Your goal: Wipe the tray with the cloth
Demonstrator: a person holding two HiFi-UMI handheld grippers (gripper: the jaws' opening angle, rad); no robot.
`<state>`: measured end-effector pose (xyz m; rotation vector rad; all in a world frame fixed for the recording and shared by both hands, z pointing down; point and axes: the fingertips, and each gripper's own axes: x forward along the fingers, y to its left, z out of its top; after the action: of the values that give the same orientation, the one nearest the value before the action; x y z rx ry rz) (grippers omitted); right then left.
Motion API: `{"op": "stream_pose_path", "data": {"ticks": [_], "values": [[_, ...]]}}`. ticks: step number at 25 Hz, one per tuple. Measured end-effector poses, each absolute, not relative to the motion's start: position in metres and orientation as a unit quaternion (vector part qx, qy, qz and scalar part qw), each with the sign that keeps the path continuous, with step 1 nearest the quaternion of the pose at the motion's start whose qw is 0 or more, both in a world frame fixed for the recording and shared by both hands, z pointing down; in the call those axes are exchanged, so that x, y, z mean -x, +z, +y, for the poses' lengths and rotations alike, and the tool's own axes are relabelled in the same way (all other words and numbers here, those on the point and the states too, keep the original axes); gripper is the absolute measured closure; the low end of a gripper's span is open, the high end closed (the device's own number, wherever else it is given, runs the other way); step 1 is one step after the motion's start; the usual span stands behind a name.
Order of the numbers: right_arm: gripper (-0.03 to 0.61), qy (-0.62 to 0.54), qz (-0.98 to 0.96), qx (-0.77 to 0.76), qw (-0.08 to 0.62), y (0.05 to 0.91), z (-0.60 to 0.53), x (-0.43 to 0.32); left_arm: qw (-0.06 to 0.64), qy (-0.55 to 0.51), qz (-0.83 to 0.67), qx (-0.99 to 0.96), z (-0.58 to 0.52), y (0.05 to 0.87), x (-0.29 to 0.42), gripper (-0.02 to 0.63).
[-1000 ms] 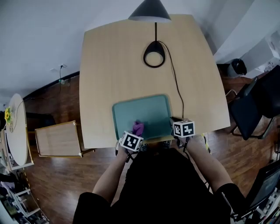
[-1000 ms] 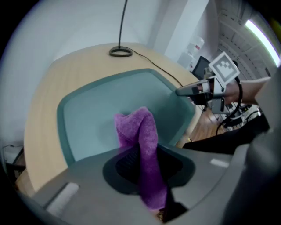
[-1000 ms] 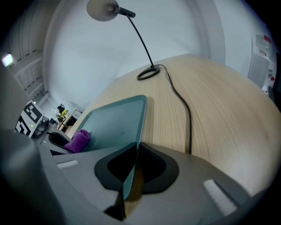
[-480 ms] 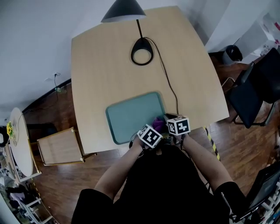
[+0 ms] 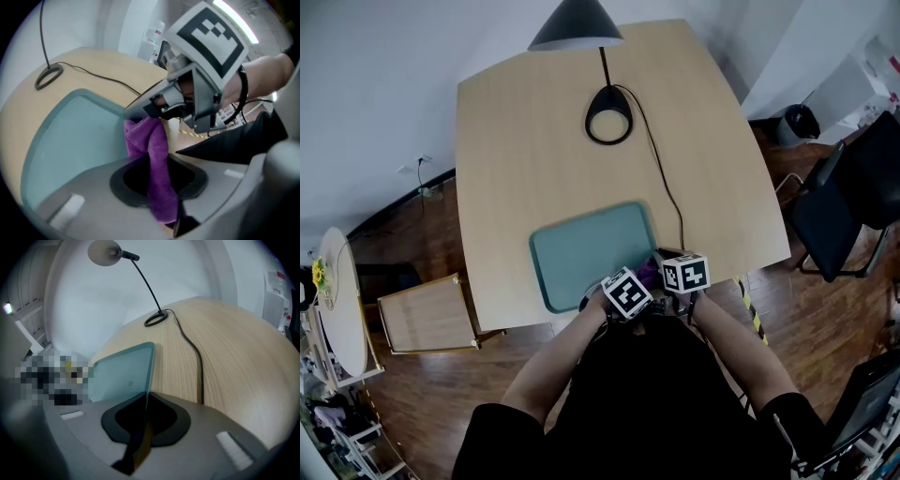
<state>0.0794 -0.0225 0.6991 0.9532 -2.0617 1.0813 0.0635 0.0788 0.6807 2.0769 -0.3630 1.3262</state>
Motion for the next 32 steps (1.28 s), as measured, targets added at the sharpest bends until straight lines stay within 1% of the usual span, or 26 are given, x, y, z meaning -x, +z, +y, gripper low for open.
{"op": "stream_pose_path", "data": {"ticks": [3, 7, 9, 13, 15, 19, 23, 28, 32], "values": [[0.554, 0.406, -0.779, -0.358, 0.316, 0.703, -0.023, -0.081, 0.329, 0.492, -0.149, -0.792, 0.075, 0.674, -0.055, 0.499], [0.554, 0.407, -0.776, -0.354, 0.326, 0.71, -0.021, -0.083, 0.371, 0.454, -0.187, -0.788, 0.068, 0.66, -0.03, 0.499], [0.554, 0.406, -0.776, -0.353, 0.329, 0.711, -0.022, -0.086, 0.367, 0.452, -0.217, -0.783, 0.056, 0.659, -0.006, 0.499], [0.554, 0.399, -0.776, -0.356, 0.335, 0.71, -0.024, -0.087, 0.292, 0.479, -0.273, -0.782, 0.012, 0.655, 0.046, 0.499], [0.554, 0.398, -0.773, -0.36, 0.339, 0.709, -0.023, -0.086, 0.264, 0.484, -0.269, -0.789, -0.008, 0.648, 0.052, 0.499], [0.554, 0.4, -0.77, -0.362, 0.342, 0.707, -0.02, -0.08, 0.181, 0.527, -0.259, -0.789, -0.06, 0.642, 0.06, 0.499], [0.554, 0.4, -0.767, -0.366, 0.342, 0.705, -0.02, -0.079, 0.117, 0.566, -0.222, -0.785, -0.098, 0.647, 0.046, 0.499], [0.554, 0.4, -0.77, -0.369, 0.333, 0.699, -0.02, -0.078, 0.046, 0.595, -0.166, -0.785, -0.112, 0.659, 0.013, 0.499], [0.555, 0.4, -0.772, -0.372, 0.325, 0.696, -0.019, -0.08, 0.033, 0.605, -0.147, -0.782, -0.112, 0.67, -0.001, 0.499]]}}
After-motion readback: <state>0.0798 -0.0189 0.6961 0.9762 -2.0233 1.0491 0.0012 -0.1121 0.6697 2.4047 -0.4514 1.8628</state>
